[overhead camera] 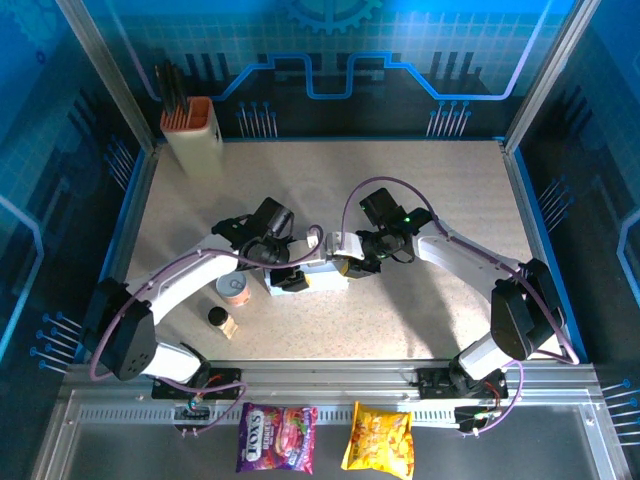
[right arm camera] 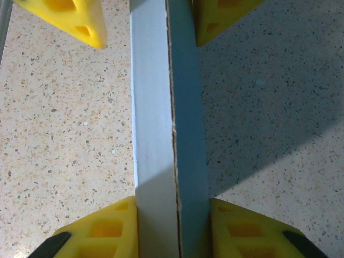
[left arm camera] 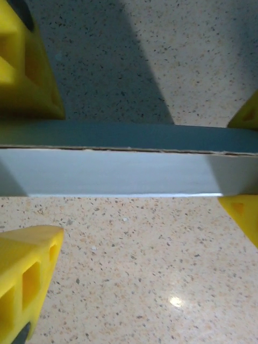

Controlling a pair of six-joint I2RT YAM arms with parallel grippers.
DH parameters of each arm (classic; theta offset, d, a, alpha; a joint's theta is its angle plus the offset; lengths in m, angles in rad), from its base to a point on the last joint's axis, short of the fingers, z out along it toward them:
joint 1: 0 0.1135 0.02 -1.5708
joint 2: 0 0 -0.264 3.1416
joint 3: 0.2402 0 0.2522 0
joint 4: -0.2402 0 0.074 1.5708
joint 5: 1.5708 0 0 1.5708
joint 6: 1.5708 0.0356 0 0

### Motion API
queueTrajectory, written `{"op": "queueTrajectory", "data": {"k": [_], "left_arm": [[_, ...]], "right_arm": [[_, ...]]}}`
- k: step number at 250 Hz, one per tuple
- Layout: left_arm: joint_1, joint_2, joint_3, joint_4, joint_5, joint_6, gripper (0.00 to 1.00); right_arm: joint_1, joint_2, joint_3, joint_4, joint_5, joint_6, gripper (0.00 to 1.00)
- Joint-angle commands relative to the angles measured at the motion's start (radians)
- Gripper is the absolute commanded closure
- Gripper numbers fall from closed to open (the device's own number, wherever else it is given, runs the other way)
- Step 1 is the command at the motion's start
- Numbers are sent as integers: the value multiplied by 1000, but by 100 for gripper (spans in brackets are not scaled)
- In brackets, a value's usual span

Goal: Fold the paper box

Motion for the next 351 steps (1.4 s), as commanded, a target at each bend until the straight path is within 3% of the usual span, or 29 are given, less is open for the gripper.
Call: {"op": "queueTrajectory", "data": {"k": [1, 42, 87, 200, 224, 237, 260, 290, 351], "left_arm": [[6, 7, 15, -34, 1, 0, 50], [7, 9, 18, -40, -5, -3, 56], [6, -22, 20, -20, 13, -22, 51], [11, 0, 40, -46, 53, -20, 67], [11, 6, 39, -50, 54, -20, 69], [11, 8, 39, -50, 55, -20, 69], [11, 7, 37, -53, 54, -14, 70], [11, -2, 24, -47, 55, -8, 70], [11, -12, 15, -38, 51, -1, 69]], "right_arm": [[12, -3, 14, -13, 7, -9, 74], [12, -7, 19, -16, 5, -10, 74], [12, -14, 22, -24, 9, -13, 74], [12, -17, 18, -28, 12, -3, 74], [10, -22, 19, -25, 13, 9, 69], [8, -31, 22, -27, 14, 27, 61], [-7, -70, 24, -47, 0, 81, 52], [-23, -151, 1, -36, 16, 212, 47], [-6, -262, -30, -48, 202, 652, 57]]}}
